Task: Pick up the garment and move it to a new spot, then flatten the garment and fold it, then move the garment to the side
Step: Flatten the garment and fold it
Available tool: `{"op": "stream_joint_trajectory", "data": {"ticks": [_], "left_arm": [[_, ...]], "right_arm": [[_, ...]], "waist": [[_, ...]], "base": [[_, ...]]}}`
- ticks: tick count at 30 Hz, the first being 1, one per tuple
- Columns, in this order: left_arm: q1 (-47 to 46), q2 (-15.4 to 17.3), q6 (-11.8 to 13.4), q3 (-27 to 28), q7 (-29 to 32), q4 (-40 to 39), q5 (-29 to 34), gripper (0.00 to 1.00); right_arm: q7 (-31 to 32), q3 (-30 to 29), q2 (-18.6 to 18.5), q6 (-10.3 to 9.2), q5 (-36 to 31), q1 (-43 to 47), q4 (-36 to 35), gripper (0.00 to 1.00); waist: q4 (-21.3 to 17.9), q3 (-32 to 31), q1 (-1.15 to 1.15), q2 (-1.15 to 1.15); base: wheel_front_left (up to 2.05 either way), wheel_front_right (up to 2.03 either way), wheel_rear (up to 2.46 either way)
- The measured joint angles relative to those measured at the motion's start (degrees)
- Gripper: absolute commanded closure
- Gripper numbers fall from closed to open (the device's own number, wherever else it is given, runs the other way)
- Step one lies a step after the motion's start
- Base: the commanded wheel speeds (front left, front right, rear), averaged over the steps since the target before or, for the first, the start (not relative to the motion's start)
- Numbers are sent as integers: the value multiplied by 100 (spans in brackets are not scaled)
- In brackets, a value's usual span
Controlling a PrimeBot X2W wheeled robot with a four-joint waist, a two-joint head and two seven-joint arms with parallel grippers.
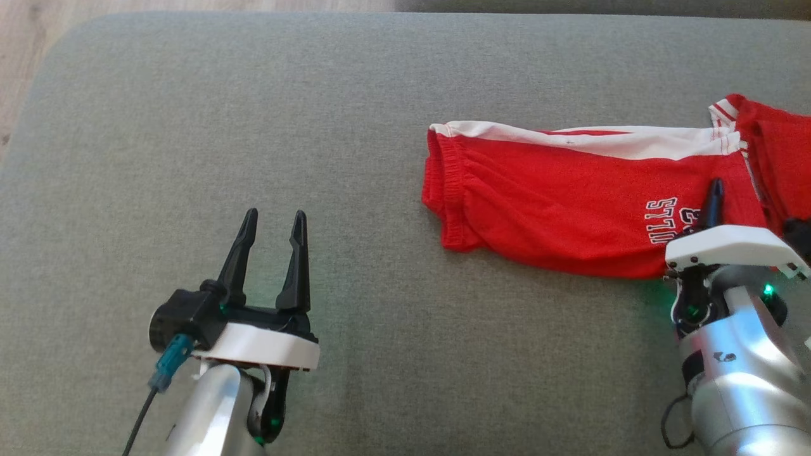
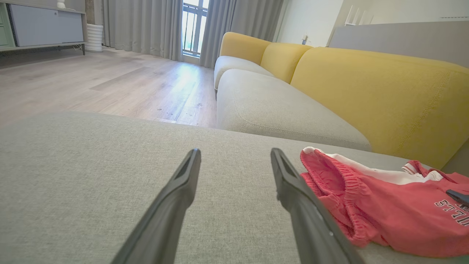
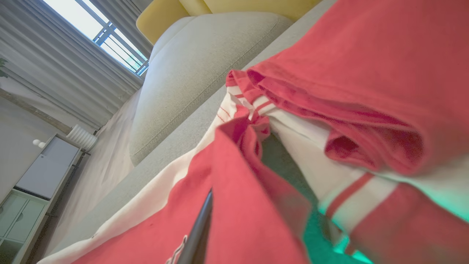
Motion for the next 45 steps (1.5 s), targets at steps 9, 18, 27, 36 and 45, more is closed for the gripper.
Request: {"op": "stream_joint_trajectory", "data": {"ticks": [9, 18, 27, 36, 45], "left_arm": [[53, 1, -4, 20, 0, 21, 1, 0], [118, 1, -22, 35, 0, 68, 40, 0], [238, 2, -22, 41, 0, 153, 40, 0], [237, 2, -22, 36, 0, 176, 38, 0], [292, 2, -20, 37, 0, 176, 33, 0]], "right_arm": [[1, 824, 7, 0, 465, 16, -536, 100], [1, 2138, 22, -1, 1282, 408, -1299, 100], [2, 3033, 23, -1, 1635, 455, -1701, 100], [2, 3841, 22, 0, 1720, 454, -1575, 100], [2, 4595, 21, -1, 2124, 450, -1249, 0]], "waist": [[162, -99, 0, 0], [295, -283, 0, 0], [406, -361, 0, 0], [543, -417, 0, 0], [616, -442, 0, 0]], "base": [[0, 0, 0], [0, 0, 0], [0, 0, 0], [0, 0, 0], [0, 0, 0]]}}
